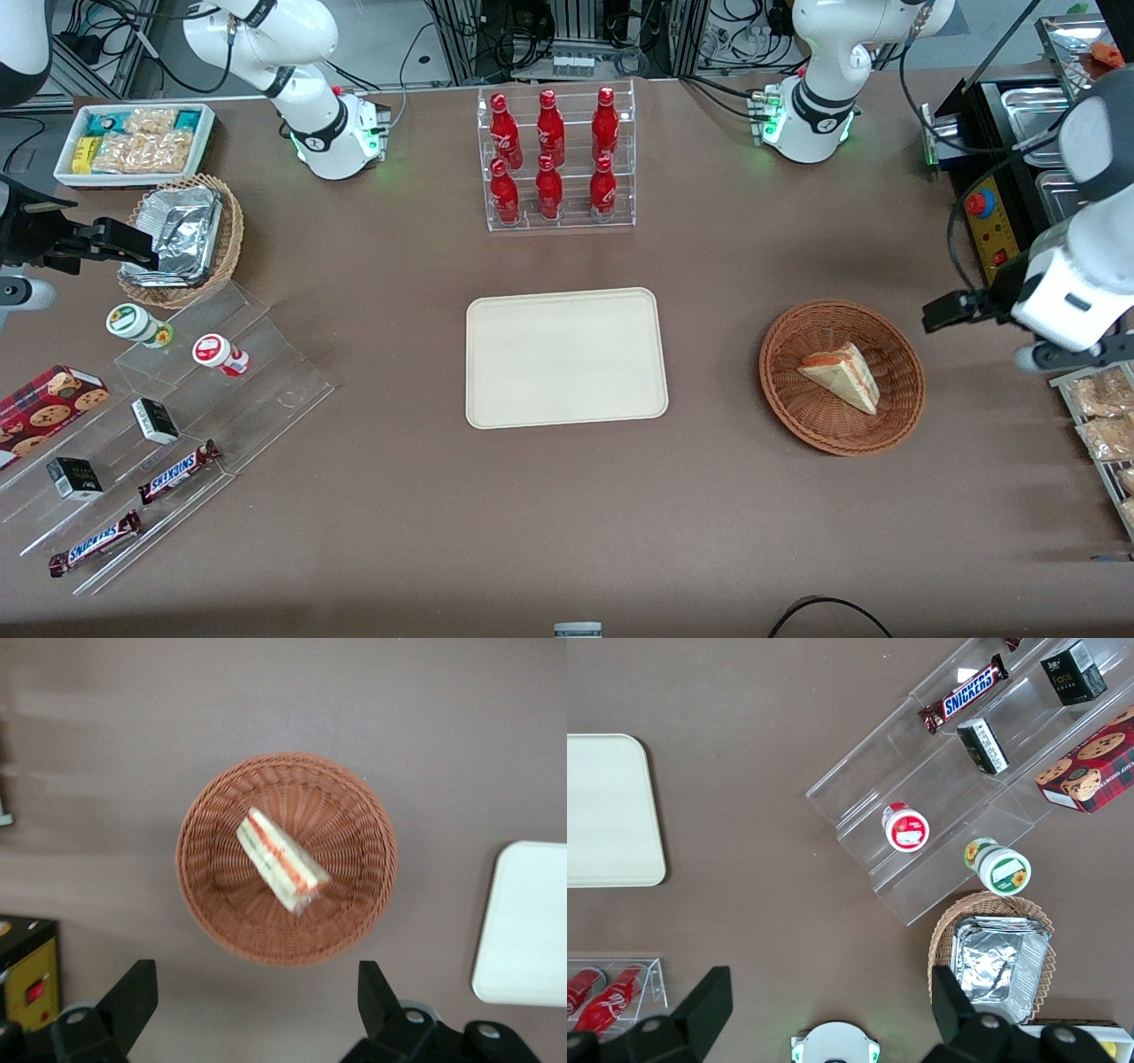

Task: Place sandwich from basket to tray
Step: 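Move the left gripper over the wicker basket toward the sandwich, then lower the open left gripper around the wrapped sandwich in the basket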

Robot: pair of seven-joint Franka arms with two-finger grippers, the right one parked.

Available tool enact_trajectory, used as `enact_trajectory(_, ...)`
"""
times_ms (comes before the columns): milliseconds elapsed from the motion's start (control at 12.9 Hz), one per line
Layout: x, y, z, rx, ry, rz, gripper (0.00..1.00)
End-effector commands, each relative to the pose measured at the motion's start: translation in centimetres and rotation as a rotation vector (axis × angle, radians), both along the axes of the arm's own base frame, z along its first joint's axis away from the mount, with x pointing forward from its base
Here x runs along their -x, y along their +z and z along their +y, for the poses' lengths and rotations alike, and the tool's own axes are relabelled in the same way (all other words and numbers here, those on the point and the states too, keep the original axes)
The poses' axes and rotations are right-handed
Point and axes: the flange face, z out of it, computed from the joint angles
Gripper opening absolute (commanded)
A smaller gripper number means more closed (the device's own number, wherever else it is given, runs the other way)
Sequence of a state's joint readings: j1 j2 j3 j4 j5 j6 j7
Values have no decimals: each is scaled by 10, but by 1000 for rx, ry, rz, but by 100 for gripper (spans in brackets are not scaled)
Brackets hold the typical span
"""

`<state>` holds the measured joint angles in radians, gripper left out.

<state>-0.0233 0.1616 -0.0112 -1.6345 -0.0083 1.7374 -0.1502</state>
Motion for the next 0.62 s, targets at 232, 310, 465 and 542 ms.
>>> enact_trajectory(232, 9, -72, -1, -16, 229, -73, 100)
enact_trajectory(310, 12, -86, -2, -14, 307, -83, 100)
enact_trajectory(465, 20, -111, -10, -4, 449, -122, 100)
enact_trajectory(542, 24, -121, -20, 4, 496, -143, 100)
